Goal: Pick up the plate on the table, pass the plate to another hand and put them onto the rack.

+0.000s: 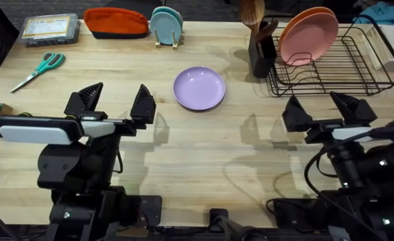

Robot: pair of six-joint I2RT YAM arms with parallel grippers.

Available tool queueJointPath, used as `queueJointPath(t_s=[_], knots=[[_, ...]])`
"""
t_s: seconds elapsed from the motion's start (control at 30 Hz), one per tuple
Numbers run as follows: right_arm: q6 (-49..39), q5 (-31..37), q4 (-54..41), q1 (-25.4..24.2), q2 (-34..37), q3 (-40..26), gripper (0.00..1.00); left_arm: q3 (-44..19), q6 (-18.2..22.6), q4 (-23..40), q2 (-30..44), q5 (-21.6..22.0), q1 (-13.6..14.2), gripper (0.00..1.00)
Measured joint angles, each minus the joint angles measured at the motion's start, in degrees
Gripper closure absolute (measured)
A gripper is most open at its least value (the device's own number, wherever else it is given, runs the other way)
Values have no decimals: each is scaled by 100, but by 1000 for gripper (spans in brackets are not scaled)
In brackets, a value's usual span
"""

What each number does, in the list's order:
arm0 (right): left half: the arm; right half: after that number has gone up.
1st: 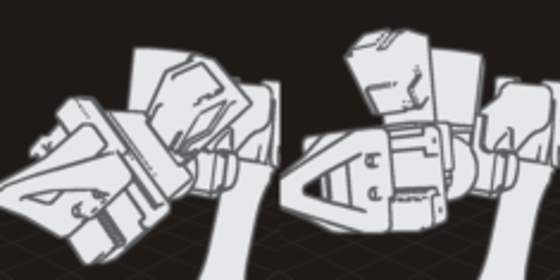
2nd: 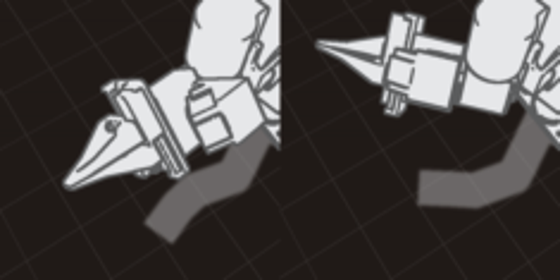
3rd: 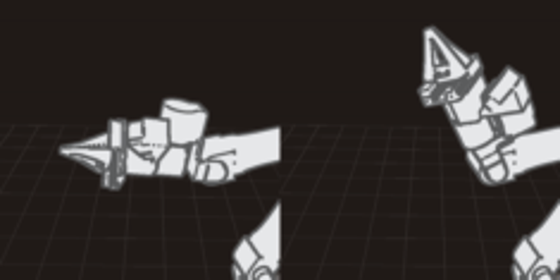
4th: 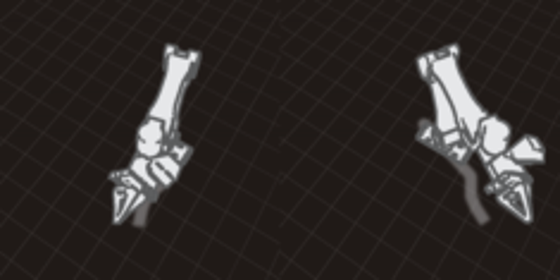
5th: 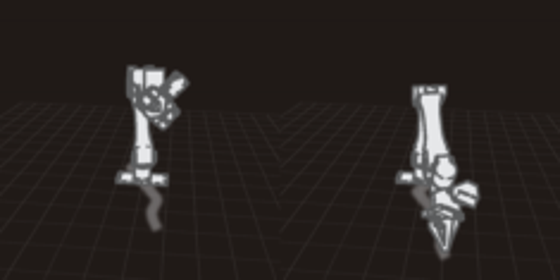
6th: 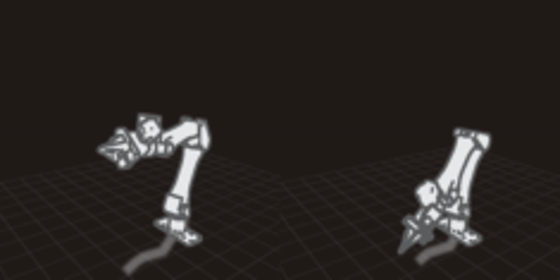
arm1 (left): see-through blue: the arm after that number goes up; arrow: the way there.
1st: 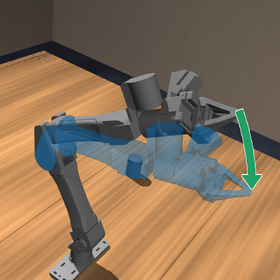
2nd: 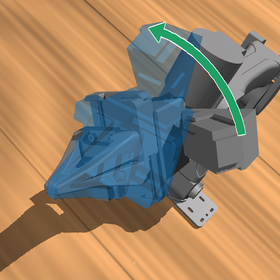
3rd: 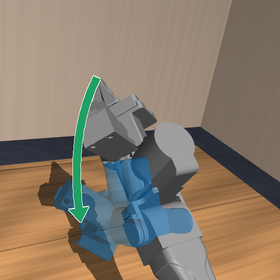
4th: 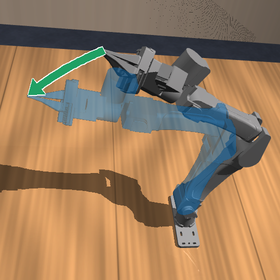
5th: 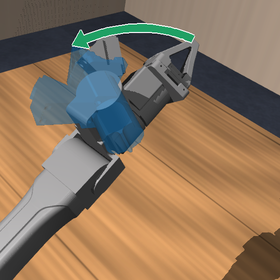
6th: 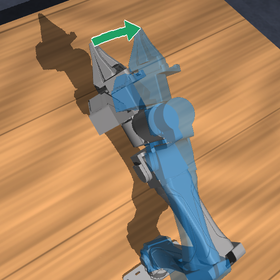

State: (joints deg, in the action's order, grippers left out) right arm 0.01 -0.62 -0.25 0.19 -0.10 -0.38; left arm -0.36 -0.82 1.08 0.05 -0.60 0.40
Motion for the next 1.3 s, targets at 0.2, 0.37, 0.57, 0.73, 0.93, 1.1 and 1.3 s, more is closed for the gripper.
queueJointPath(t_s=[0.2,0.37,0.57,0.73,0.93,1.1,1.3], knots=[[-2,0,0,0,0,0,8,0,-2,2,0,0,0,6],[-8,20,1,0,0,0,8,0,-1,2,-2,0,-1,6],[-77,153,0,0,0,-3,8,-3,-1,5,0,-62,-1,9],[-116,195,-497,0,26,-230,8,-354,0,635,38,-131,0,10],[-193,281,-1745,-11,633,-1460,8,-1608,0,975,784,-116,0,10],[-568,298,-2839,-11,1742,-3232,8,-3013,0,1569,2048,-109,0,10],[-1027,300,-3727,-11,3480,-5377,8,-5003,118,2864,3825,-131,0,9]])
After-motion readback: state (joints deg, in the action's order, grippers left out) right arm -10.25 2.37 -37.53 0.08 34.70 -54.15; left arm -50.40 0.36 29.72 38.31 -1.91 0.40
